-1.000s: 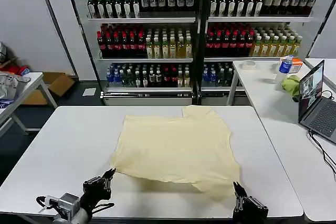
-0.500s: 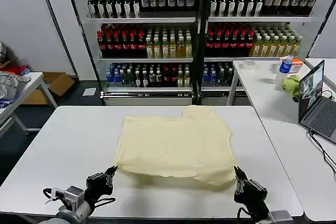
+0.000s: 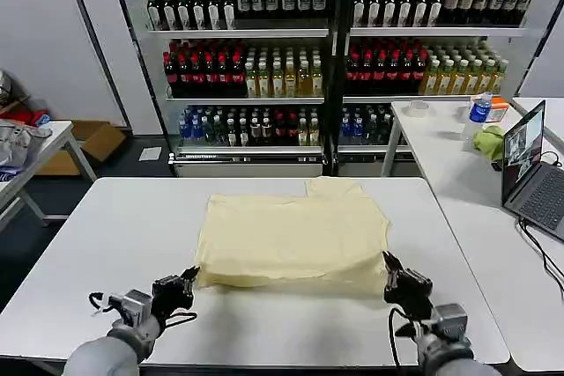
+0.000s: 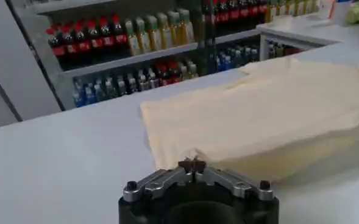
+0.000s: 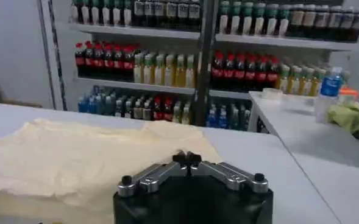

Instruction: Fold and organize the clothes.

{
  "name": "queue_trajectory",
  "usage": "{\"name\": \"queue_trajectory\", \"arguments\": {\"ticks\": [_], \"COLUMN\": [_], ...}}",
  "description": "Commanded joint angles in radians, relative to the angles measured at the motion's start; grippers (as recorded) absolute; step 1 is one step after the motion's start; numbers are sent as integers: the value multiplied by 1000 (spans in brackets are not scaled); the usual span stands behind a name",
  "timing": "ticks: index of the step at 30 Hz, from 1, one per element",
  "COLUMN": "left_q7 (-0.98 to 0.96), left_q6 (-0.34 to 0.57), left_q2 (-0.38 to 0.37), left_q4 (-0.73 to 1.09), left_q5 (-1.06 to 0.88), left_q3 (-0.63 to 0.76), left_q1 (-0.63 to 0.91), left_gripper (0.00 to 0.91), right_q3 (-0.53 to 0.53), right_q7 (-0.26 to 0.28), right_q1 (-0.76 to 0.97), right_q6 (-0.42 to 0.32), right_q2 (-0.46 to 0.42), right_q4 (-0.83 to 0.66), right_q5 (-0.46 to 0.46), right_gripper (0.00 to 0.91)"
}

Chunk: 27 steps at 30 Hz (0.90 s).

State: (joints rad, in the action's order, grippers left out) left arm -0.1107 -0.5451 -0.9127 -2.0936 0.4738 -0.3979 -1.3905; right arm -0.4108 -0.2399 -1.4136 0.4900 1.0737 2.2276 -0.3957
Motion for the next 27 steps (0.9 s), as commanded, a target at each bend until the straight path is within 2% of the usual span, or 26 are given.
{"name": "queue_trajectory", "arguments": {"ticks": [1, 15, 17, 18, 19, 20, 21, 27], "left_q7": [1, -1, -2, -2, -2, -2, -2, -5], "left_q6": [3, 7, 6, 4, 3, 2, 2, 2], "left_q2": [2, -23, -28, -30, -31, -32, -33, -42], "left_q4": [172, 250, 253, 252, 250, 247, 240, 198], "left_q5": [-18, -40, -40, -40, -39, -39, -40, -46], "left_q3": [119, 166, 167, 166, 165, 164, 160, 125], "left_q1": [215, 281, 283, 283, 280, 275, 267, 208], "left_gripper": [10, 10, 40, 131, 252, 806, 907, 907], "right_q3": [111, 204, 211, 213, 214, 214, 213, 183], "right_q7": [2, 11, 9, 10, 12, 14, 16, 22], "right_q1": [253, 371, 374, 374, 370, 365, 361, 300], "right_q6": [8, 5, 11, 17, 33, 32, 34, 15], "right_q2": [-29, 14, 24, 27, 31, 31, 32, 26], "right_q4": [-206, -347, -355, -355, -352, -349, -347, -313], "right_q5": [-26, 26, 45, 50, 55, 55, 60, 67], "right_gripper": [0, 0, 0, 232, 232, 907, 907, 907]}}
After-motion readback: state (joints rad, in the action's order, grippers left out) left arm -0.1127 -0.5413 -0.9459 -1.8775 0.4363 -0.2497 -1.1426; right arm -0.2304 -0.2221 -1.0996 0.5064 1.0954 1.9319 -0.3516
